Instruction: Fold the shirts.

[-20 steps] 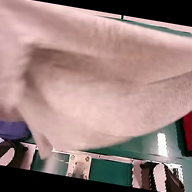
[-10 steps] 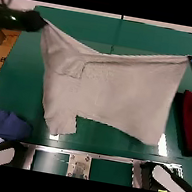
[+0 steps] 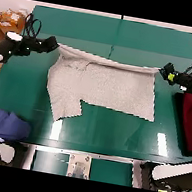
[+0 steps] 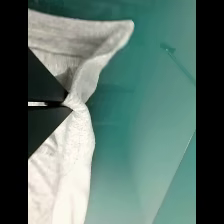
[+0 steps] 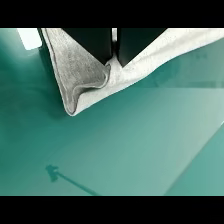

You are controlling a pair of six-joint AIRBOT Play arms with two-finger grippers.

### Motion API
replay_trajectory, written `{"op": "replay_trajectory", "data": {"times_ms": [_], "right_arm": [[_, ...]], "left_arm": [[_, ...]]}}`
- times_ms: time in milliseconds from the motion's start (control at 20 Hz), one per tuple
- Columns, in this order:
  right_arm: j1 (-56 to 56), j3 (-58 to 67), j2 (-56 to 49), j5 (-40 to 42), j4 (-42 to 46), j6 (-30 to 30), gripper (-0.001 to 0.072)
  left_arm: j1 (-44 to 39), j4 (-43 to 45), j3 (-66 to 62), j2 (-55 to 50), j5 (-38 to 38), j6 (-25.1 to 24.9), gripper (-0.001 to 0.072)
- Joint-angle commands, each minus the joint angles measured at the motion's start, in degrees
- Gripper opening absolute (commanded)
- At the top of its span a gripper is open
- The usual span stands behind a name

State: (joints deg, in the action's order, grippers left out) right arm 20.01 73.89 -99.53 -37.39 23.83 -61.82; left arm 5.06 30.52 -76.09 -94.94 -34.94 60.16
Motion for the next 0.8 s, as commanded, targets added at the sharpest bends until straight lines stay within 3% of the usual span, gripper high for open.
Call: {"op": "replay_trajectory", "data": {"times_ms": [0,150,300,750], "right_arm": [[0.4,4.4,-3.2,-6.2,0.7,-0.6,0.0008],[2.2,4.3,-2.4,-14.5,10.3,-6.9,0.0007],[2.7,1.7,0.1,-16.6,23.8,-12.3,0.0007],[2.1,-1.6,0.9,-16.7,25.4,-12.8,0.0008]], "left_arm": [[0.4,1.3,-1.0,-1.5,-0.2,-0.7,0.0021],[1.3,5.1,-1.6,-1.4,-8.5,0.1,0.0021],[1.6,13.5,-1.6,-1.4,-13.1,5.2,0.0021],[0.3,23.1,-1.6,-2.6,-14.9,10.5,0.0021]]}}
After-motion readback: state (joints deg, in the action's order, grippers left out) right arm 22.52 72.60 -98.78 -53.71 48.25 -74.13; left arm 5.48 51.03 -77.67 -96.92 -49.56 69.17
